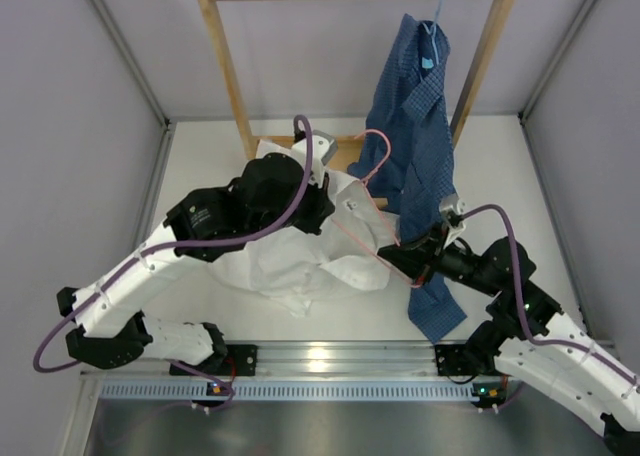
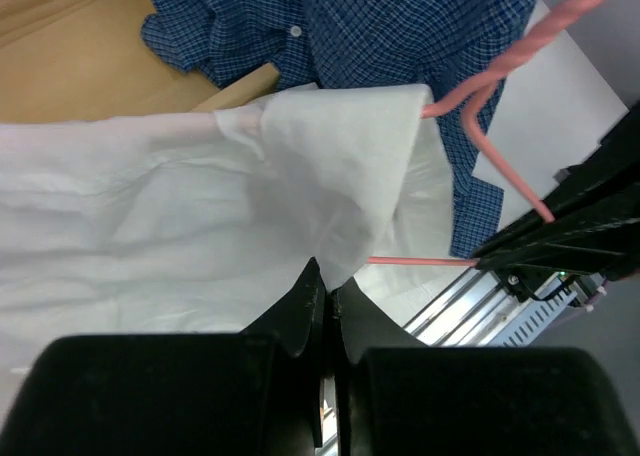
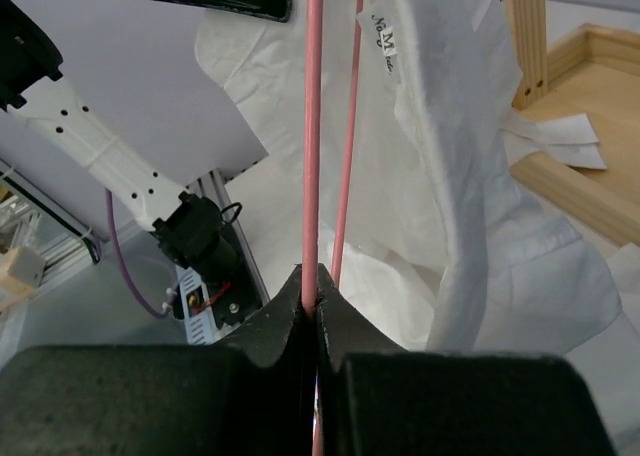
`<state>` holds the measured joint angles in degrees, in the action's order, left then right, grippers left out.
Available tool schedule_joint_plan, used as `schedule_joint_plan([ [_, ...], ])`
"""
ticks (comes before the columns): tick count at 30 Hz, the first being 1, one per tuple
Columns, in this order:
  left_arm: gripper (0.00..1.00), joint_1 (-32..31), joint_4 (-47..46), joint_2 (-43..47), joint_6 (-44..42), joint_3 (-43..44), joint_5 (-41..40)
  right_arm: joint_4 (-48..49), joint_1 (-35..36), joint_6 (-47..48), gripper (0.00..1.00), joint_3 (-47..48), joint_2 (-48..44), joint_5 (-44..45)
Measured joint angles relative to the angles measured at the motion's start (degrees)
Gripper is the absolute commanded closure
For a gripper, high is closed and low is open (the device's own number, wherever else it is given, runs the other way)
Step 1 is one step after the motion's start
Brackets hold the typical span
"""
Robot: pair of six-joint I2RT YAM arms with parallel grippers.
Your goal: Place the shirt on the hanger
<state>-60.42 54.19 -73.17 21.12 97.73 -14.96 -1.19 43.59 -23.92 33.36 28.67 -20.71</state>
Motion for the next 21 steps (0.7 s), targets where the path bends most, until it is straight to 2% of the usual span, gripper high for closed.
schedule_joint_plan([
  [5,1.00,-2.21,0.13,-1.66,-0.98,2.67,4.55,6.69,0.00,-2.05,1.00,-4.28,1.68,0.04],
  [11,0.99,-6.47,-0.15,-3.74,-3.76,8.11,10.21,13.20,0.04,-3.21,1.00,-4.50,4.42,0.04],
  [12,0.80,-6.69,-0.15,-3.80,-4.20,8.22,10.86,13.92,0.11,-3.21,1.00,-4.50,4.13,0.11],
  [14,0.55,-6.93,-0.09,-3.82,-5.31,8.24,11.13,15.08,0.11,-3.34,1.00,-4.83,2.71,0.83],
  [15,0.39,-7.04,-0.04,-3.82,-5.90,8.24,11.13,15.61,0.11,-3.48,1.00,-5.27,1.53,1.60],
  [19,0.10,-7.39,0.37,-2.80,-8.68,8.66,10.75,18.91,0.11,-4.85,1.00,-8.46,-2.51,4.02],
  [21,0.07,-7.43,0.74,-2.40,-10.56,10.51,10.05,22.23,0.11,-5.95,1.00,-10.64,-3.39,4.66],
])
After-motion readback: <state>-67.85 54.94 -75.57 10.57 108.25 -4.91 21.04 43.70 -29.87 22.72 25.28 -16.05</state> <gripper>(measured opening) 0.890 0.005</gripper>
